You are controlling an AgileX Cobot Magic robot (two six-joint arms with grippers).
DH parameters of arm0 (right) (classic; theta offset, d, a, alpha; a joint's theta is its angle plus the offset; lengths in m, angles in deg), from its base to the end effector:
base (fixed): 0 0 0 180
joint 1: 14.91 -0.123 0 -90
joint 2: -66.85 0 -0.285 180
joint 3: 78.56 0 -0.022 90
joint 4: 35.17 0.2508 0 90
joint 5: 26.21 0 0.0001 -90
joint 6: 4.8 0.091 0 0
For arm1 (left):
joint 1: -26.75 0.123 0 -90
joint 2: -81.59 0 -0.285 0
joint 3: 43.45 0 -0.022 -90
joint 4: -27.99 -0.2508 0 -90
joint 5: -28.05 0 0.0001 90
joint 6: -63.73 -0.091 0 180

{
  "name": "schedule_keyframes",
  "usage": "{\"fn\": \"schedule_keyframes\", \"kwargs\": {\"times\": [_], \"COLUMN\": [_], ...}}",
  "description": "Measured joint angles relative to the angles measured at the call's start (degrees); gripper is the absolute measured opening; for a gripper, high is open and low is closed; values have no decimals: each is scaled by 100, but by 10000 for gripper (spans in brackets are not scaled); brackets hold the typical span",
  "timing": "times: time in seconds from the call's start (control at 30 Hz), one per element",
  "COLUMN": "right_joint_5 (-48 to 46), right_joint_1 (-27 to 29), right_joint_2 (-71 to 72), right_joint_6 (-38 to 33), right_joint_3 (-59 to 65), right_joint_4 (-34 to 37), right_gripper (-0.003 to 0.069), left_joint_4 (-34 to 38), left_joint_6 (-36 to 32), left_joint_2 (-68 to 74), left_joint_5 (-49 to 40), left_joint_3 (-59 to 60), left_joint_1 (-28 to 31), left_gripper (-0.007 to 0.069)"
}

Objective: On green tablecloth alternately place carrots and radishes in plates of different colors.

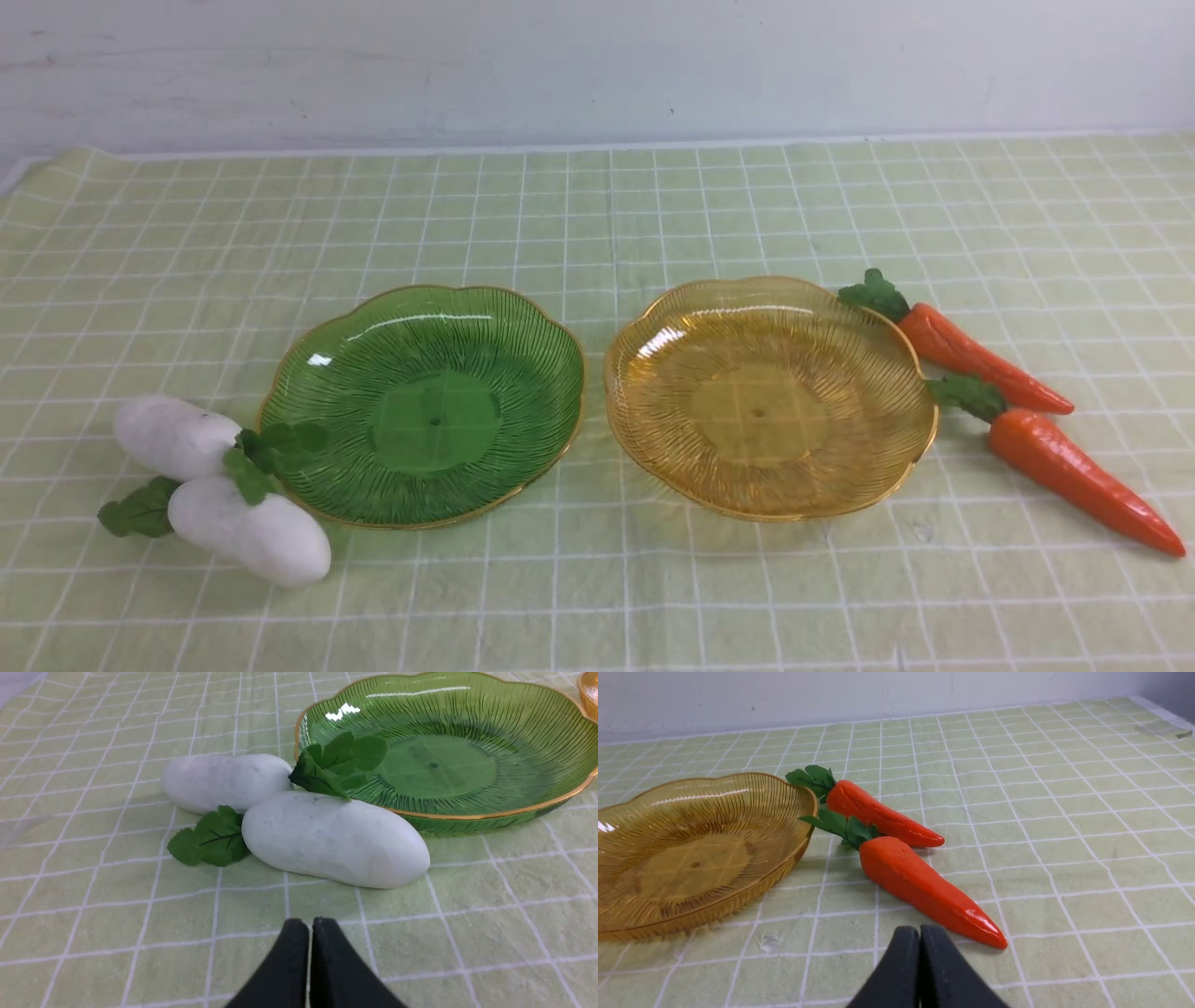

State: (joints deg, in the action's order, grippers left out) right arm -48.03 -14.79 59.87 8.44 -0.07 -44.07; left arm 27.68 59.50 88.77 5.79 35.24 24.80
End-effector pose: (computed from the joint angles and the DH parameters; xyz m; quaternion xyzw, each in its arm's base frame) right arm 0.0522 -0.0054 0.1726 0.0528 0.8022 0.0020 0.5947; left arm 0.0522 -0.0016 0.1702 0.0451 0.8084 0.0140 0.5867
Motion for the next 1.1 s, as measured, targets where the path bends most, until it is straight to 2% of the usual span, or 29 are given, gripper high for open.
{"fn": "schedule_keyframes", "kwargs": {"times": [1.1], "right_joint_5": [0], "right_joint_1": [0], "right_joint_2": [0], "right_joint_6": [66], "right_joint_3": [0], "right_joint_4": [0], "right_gripper": [-14], "left_joint_4": [70], "left_joint_6": [58], "left_joint_2": [0], "left_joint_5": [0], "left_joint_3": [0], "left_joint_1": [0], "left_gripper": [-8]}}
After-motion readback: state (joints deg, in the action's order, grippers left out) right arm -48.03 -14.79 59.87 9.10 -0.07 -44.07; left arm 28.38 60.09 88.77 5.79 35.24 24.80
